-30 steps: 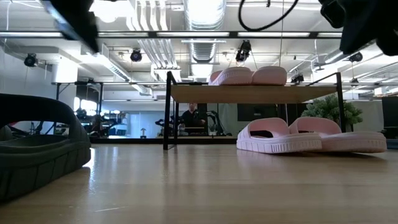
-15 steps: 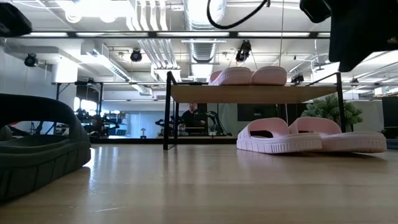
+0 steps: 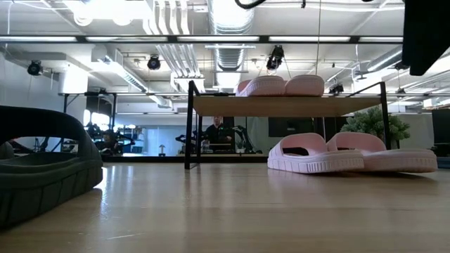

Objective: Pick and place slides into the shelf
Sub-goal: Put the black slipper under the shelf

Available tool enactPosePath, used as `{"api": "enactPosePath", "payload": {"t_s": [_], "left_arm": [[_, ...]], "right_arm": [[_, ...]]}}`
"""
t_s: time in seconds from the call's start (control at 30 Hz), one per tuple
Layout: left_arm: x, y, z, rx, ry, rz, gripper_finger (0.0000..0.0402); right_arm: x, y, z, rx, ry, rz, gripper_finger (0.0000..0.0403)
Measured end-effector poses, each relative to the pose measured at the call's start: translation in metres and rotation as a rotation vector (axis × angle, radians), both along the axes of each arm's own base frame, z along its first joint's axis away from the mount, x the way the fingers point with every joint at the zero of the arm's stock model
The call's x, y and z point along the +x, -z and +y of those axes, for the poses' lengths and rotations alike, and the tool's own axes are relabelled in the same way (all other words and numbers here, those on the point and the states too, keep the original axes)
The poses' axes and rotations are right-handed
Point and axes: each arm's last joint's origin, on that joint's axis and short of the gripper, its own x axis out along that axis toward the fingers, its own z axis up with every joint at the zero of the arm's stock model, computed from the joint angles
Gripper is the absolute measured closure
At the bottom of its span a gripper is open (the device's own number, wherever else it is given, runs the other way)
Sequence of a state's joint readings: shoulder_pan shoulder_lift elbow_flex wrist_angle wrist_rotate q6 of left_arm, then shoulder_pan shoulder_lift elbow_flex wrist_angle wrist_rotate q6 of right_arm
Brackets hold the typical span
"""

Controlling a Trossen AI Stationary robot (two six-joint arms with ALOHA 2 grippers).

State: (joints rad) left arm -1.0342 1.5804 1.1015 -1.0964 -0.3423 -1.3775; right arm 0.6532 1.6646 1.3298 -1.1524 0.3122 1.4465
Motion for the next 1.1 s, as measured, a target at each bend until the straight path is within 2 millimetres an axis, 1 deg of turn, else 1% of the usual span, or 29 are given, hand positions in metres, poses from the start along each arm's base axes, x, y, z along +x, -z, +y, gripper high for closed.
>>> {"api": "enactPosePath", "payload": {"t_s": [0.1, 0.17, 0.3, 0.37, 0.43, 0.57, 0.7, 0.8, 0.93, 1.1], "left_arm": [[0.002, 0.008, -0.006, 0.121, -0.089, 0.062, 0.0270], [0.004, 0.010, -0.010, 0.174, -0.116, 0.084, 0.0270], [0.009, 0.019, -0.018, 0.192, -0.125, 0.093, 0.0270], [0.010, 0.021, -0.018, 0.200, -0.159, 0.092, 0.0270], [0.010, 0.021, -0.017, 0.201, -0.205, 0.084, 0.0270], [0.008, 0.014, -0.014, 0.180, -0.254, 0.064, 0.0270], [0.006, 0.008, -0.011, 0.173, -0.247, 0.061, 0.0270], [0.004, 0.006, -0.007, 0.218, -0.245, 0.075, 0.0270], [0.002, 0.008, -0.003, 0.259, -0.237, 0.083, 0.0270], [0.002, 0.009, -0.002, 0.269, -0.231, 0.072, 0.0270]], "right_arm": [[-0.003, 0.003, -0.001, -0.018, -0.011, 0.016, 0.0217], [-0.005, 0.005, -0.001, -0.033, -0.015, 0.036, 0.0214], [-0.006, 0.006, -0.002, -0.042, -0.025, 0.047, 0.0211], [-0.006, 0.006, -0.002, -0.046, -0.043, 0.050, 0.0211], [-0.006, 0.007, -0.002, -0.050, -0.059, 0.053, 0.0211], [-0.006, 0.006, -0.002, -0.054, -0.079, 0.058, 0.0211], [-0.006, 0.007, -0.002, -0.057, -0.094, 0.062, 0.0211], [-0.007, 0.007, -0.002, -0.061, -0.100, 0.066, 0.0211], [-0.008, 0.007, -0.004, -0.073, -0.100, 0.084, 0.0211], [-0.009, 0.007, -0.004, -0.081, -0.097, 0.095, 0.0211]]}}
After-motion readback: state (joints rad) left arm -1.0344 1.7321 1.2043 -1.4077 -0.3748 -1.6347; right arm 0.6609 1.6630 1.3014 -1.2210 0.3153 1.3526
